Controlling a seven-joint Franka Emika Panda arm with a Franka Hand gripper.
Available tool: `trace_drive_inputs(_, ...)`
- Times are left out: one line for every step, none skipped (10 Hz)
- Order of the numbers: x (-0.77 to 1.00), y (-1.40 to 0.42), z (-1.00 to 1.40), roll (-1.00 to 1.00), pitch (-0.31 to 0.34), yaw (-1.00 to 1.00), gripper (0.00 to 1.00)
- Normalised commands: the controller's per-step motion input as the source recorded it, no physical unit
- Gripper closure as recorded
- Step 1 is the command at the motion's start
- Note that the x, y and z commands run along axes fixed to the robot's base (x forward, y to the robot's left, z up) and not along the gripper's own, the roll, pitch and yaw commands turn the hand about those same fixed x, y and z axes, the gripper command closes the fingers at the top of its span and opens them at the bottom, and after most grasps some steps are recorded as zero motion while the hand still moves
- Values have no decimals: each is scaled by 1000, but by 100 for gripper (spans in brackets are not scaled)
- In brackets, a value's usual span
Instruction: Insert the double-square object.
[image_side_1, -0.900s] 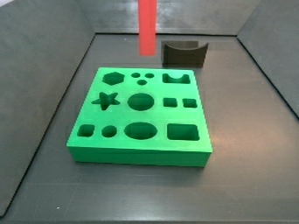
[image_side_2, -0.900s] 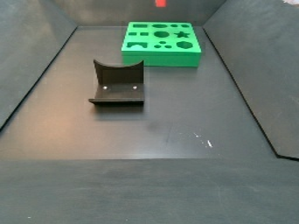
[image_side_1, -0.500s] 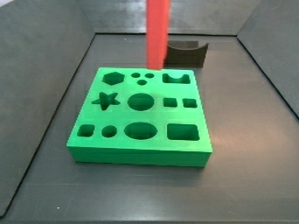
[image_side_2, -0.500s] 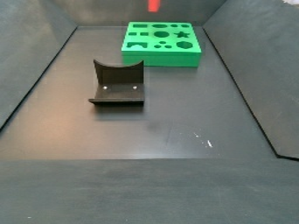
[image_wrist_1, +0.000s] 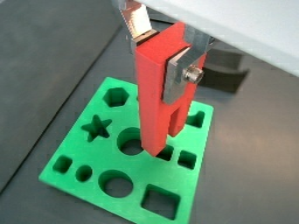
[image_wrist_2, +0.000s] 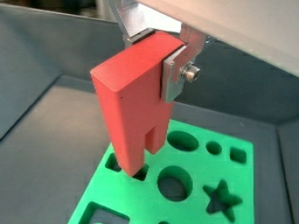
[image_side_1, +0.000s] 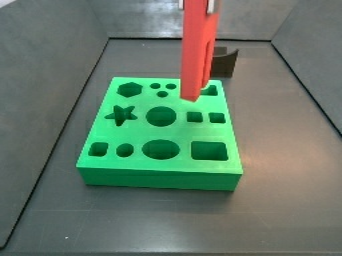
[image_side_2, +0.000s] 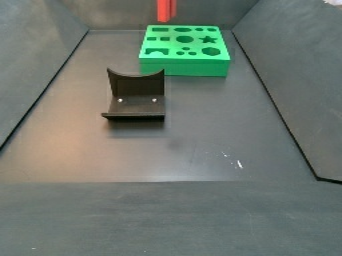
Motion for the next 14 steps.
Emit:
trace_drive_inputs(0, 0, -251, 0, -9, -1000, 100)
trace_drive_inputs(0, 0, -231, 0, -10, -1000, 100)
trace_drive_inputs(14, 0, -206, 0, -3, -1000, 100)
trace_drive_inputs(117, 0, -189, 0, 0, -971, 100)
trace_drive_inputs(114, 0, -189, 0, 0, -971, 100)
trace_drive_inputs(123, 0, -191, 0, 0, -963, 100)
trace_drive_inputs(137, 0, -186, 0, 0, -951, 100)
trace_drive_inputs(134, 0, -186, 0, 0, -951, 100)
trace_drive_inputs(123, 0, -191, 0, 0, -960, 100)
trace_drive_inputs(106, 0, -194, 0, 0, -974, 100)
trace_drive_inputs(43, 0, -209, 0, 0, -1000, 100)
trace_drive_inputs(6, 0, -240, 1, 0, -1000, 100)
trace_drive_inputs(26, 0, -260, 11, 0, -1000, 100)
trace_drive_inputs(51, 0, -251, 26, 0, -1000, 100)
